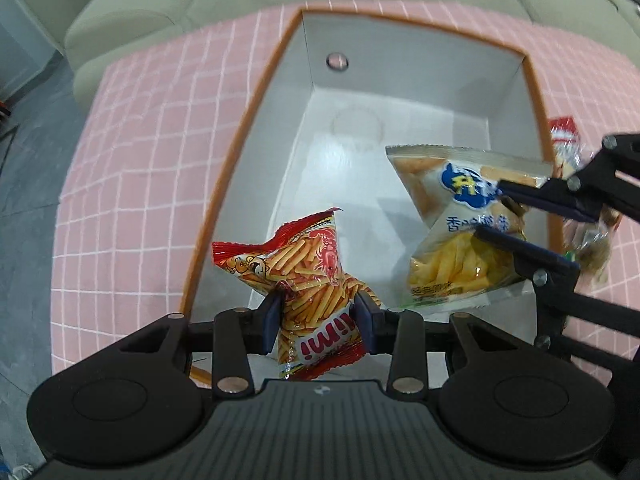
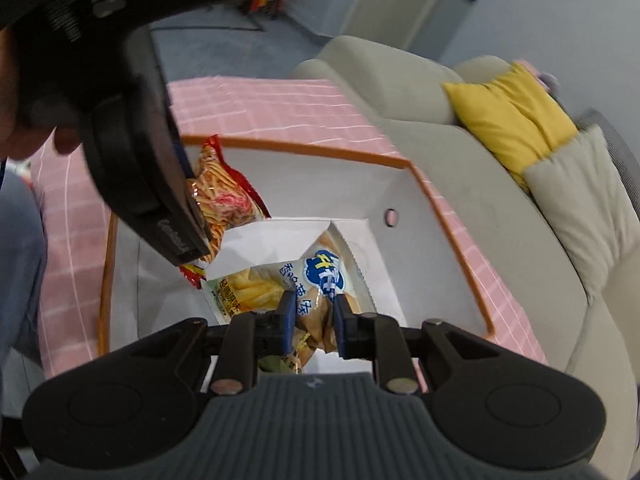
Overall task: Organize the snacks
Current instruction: 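Carry both bags over the box and open both tools to drop them inside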
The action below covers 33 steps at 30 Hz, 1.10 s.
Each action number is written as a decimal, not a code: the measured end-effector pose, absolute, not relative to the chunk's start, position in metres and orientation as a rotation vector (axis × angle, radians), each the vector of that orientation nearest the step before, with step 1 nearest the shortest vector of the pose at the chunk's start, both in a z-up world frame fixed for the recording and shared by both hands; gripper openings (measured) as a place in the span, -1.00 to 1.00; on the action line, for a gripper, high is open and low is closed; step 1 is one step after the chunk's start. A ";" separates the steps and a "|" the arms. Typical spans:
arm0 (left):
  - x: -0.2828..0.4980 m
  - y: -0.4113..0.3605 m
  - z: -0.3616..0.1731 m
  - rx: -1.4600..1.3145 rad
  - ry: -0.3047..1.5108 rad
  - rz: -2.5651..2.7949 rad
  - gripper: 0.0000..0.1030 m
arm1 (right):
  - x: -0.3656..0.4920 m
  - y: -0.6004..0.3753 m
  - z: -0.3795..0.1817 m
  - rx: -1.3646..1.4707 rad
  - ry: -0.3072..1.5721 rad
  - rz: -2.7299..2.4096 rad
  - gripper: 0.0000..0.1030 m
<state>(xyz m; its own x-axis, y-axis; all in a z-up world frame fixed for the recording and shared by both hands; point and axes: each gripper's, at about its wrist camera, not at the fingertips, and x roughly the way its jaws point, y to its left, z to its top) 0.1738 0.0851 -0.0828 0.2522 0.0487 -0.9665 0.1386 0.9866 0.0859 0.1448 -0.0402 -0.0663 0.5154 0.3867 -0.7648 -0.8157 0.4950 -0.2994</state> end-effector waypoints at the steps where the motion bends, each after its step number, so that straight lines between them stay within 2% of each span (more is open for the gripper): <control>1: 0.175 0.085 -0.087 0.172 1.330 -0.069 -0.15 | 0.147 -0.039 -0.071 -0.730 0.695 0.814 -0.71; 10: 0.185 0.085 -0.119 0.214 1.428 -0.080 -0.14 | 0.184 -0.023 -0.114 -0.766 0.828 0.859 -0.71; 17: 0.196 0.087 -0.129 0.213 1.463 -0.066 -0.13 | 0.190 -0.023 -0.120 -0.774 0.829 0.862 -0.67; 20: 0.198 0.088 -0.130 0.208 1.460 -0.054 -0.03 | 0.186 -0.024 -0.119 -0.772 0.825 0.858 -0.61; 22: 0.196 0.090 -0.126 0.198 1.442 -0.052 0.03 | 0.181 -0.027 -0.116 -0.773 0.813 0.852 -0.35; 26: 0.190 0.091 -0.108 0.187 1.391 -0.054 0.15 | 0.172 -0.034 -0.104 -0.768 0.780 0.833 -0.22; 28: 0.185 0.091 -0.096 0.173 1.353 -0.062 0.23 | 0.165 -0.039 -0.094 -0.759 0.758 0.817 0.00; 30: 0.181 0.091 -0.083 0.153 1.316 -0.066 0.28 | 0.161 -0.043 -0.084 -0.748 0.736 0.802 0.12; 33: 0.172 0.092 -0.062 0.119 1.254 -0.064 0.30 | 0.156 -0.052 -0.070 -0.719 0.729 0.782 0.13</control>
